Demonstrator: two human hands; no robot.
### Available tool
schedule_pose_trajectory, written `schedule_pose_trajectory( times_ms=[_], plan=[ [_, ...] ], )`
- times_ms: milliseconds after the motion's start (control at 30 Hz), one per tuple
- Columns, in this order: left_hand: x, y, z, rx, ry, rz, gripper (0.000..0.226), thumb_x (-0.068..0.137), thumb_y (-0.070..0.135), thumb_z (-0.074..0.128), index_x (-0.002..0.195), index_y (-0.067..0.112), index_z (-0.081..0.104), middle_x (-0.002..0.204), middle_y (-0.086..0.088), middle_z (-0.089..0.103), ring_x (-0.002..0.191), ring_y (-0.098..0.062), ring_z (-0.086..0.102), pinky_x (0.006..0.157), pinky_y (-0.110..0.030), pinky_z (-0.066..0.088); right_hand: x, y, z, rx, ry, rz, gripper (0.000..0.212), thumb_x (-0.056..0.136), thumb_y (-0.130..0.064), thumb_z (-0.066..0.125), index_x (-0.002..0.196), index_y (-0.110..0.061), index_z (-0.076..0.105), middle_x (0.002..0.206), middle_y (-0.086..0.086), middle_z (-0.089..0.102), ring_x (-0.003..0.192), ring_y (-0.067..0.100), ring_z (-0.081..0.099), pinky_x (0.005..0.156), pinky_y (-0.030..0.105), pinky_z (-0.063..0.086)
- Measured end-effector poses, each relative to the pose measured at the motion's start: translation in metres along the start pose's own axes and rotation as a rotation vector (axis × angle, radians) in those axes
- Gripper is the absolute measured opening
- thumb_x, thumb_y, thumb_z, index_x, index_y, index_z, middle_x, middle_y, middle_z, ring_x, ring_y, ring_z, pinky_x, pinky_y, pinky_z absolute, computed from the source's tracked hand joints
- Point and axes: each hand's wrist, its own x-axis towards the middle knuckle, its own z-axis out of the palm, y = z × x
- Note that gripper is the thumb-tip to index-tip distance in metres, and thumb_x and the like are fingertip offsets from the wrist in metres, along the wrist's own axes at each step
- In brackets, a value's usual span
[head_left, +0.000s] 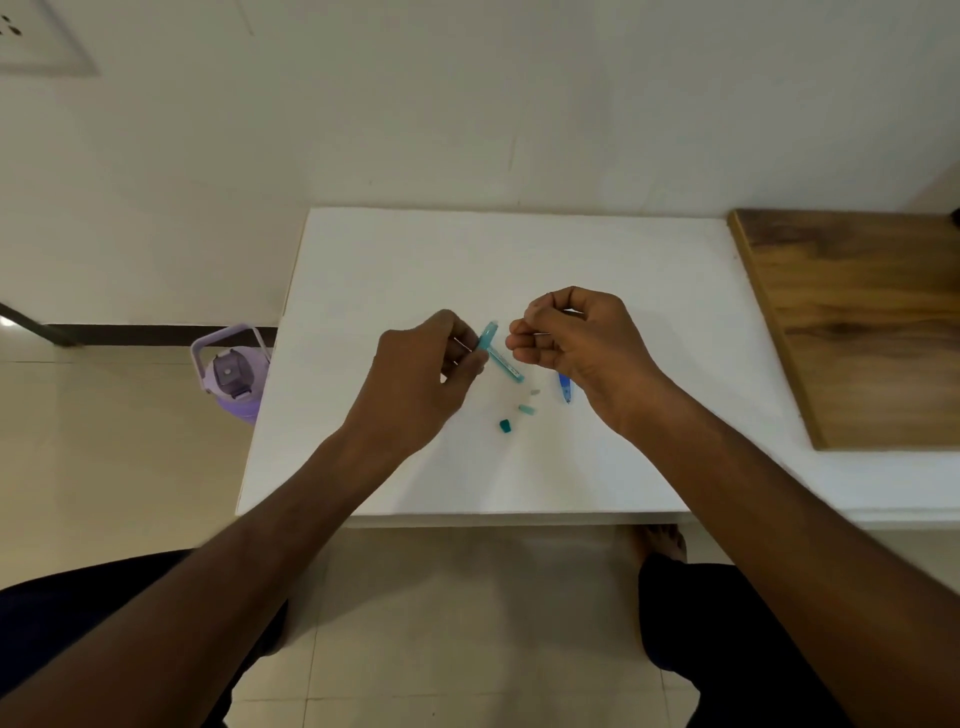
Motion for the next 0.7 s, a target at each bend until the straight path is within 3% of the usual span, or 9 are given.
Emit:
schedule_pose_trajectory(
  times_ms=[67, 167, 367, 700],
  plan=[
    [-0.001, 0.003, -0.001, -0.050, 0.027, 0.001, 0.024, 0.099, 0.031, 0.073, 0.120, 0.024, 0.064, 0.097, 0.009, 0.081, 0.079, 0.000, 0.074, 0.070, -0.008, 0.056, 0.000, -0.002, -0.001, 0.007, 0.015, -0.018, 0.010, 0.100, -0.016, 0.070, 0.103, -0.007, 0.070, 0.089, 0.005, 0.083, 0.082, 0.022, 0.082, 0.078, 0.034, 0.067],
    [-0.004, 0.008, -0.004, -0.119, 0.060, 0.011, 0.025, 0.098, 0.033, 0.074, 0.120, 0.025, 0.066, 0.101, 0.008, 0.081, 0.079, 0.001, 0.072, 0.066, -0.001, 0.047, -0.003, -0.003, 0.001, 0.014, 0.015, -0.058, 0.011, 0.100, -0.019, 0.071, 0.104, -0.009, 0.070, 0.089, 0.002, 0.083, 0.083, 0.022, 0.081, 0.076, 0.032, 0.067],
    [-0.006, 0.015, -0.007, -0.129, 0.050, 0.012, 0.027, 0.099, 0.035, 0.072, 0.121, 0.022, 0.067, 0.113, 0.002, 0.081, 0.096, -0.019, 0.077, 0.068, -0.003, 0.050, -0.005, -0.006, 0.004, 0.033, 0.012, -0.113, 0.012, 0.099, -0.019, 0.073, 0.104, -0.009, 0.071, 0.090, 0.003, 0.083, 0.084, 0.023, 0.081, 0.074, 0.030, 0.065],
    [-0.006, 0.011, -0.006, -0.089, 0.054, 0.031, 0.023, 0.100, 0.035, 0.071, 0.120, 0.027, 0.065, 0.110, 0.007, 0.079, 0.092, -0.014, 0.075, 0.063, -0.009, 0.053, -0.003, -0.005, 0.004, 0.017, -0.005, -0.105, 0.011, 0.099, -0.018, 0.072, 0.103, -0.008, 0.072, 0.089, 0.003, 0.083, 0.084, 0.023, 0.081, 0.074, 0.030, 0.066]
  ],
)
